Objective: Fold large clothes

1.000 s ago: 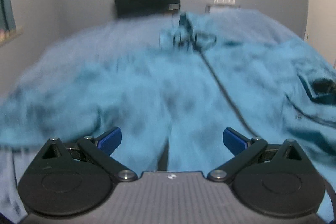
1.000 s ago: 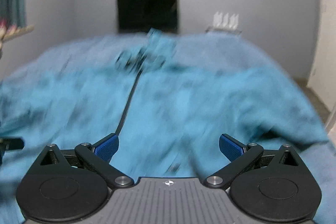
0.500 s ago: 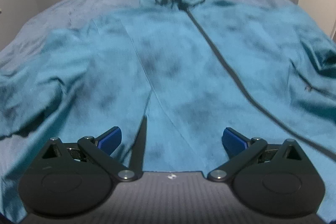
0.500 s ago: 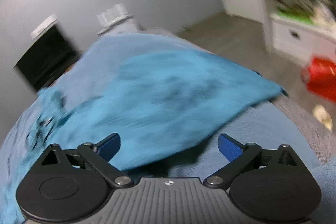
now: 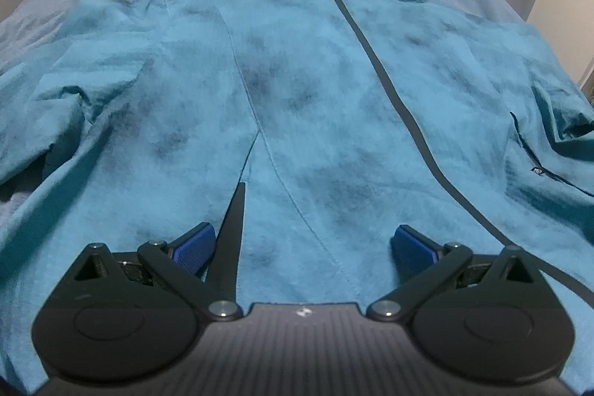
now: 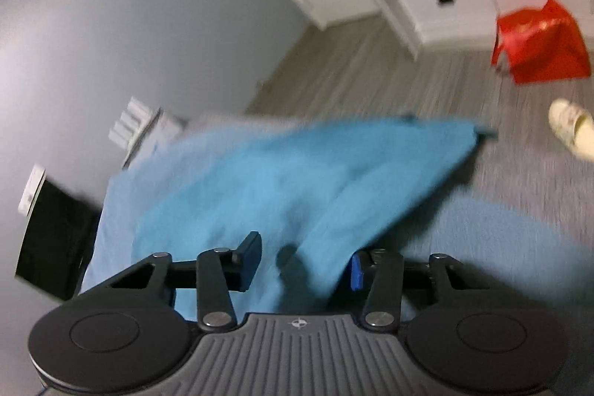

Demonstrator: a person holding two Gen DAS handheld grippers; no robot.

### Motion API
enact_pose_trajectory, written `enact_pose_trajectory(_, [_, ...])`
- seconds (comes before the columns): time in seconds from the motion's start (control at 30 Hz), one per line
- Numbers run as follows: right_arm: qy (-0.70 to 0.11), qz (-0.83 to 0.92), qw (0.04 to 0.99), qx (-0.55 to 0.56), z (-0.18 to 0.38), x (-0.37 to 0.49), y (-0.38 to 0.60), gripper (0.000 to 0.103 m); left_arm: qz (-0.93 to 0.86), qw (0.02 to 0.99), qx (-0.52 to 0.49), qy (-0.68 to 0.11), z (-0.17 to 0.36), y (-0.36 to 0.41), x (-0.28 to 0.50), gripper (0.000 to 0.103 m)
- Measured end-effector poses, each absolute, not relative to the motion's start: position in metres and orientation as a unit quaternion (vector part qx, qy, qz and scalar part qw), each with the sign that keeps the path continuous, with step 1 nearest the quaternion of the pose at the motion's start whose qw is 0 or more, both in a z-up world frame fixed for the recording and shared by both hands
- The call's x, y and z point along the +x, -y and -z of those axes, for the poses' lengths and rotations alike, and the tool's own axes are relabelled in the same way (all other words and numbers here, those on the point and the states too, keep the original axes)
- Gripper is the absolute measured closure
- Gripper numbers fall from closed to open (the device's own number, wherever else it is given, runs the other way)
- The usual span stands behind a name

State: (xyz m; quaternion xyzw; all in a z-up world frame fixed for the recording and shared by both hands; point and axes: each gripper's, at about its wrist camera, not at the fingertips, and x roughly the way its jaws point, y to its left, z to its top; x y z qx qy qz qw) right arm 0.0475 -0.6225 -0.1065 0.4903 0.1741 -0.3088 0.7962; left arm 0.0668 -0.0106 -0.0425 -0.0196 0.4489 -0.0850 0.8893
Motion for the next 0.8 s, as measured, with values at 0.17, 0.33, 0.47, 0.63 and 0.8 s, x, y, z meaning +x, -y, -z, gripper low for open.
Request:
enact_pose_trajectory(0.17, [-0.118, 0.351, 0.775, 0.512, 0.126, 0.036, 0.649, 0.070, 0.094, 0.886, -0.026, -0.454, 0.049, 0.008, 0.073, 0.000])
enact_pose_trajectory(0.33, [-0.088, 0.371, 0.762, 0.524, 0.144, 0.030, 0.661, 0.092, 0.095, 0.883, -0.030, -0.458, 0.055, 0.011, 0.079, 0.000])
enact_pose_trajectory(0.47, [-0.062, 0.360, 0.800, 0.476, 0.122, 0.043, 0.654, 0.099, 0.093, 0.884, -0.027, -0.457, 0.055, 0.013, 0.078, 0.000])
enact_pose_trajectory(0.63, [0.011, 0.246, 0.885, 0.395, 0.033, 0.038, 0.610, 0.100, 0.093, 0.885, -0.024, -0.455, 0.055, 0.013, 0.077, 0.000])
enact_pose_trajectory(0.8, [0.046, 0.108, 0.956, 0.269, -0.052, 0.037, 0.518, 0.100, 0.095, 0.886, -0.025, -0.453, 0.055, 0.012, 0.077, 0.000])
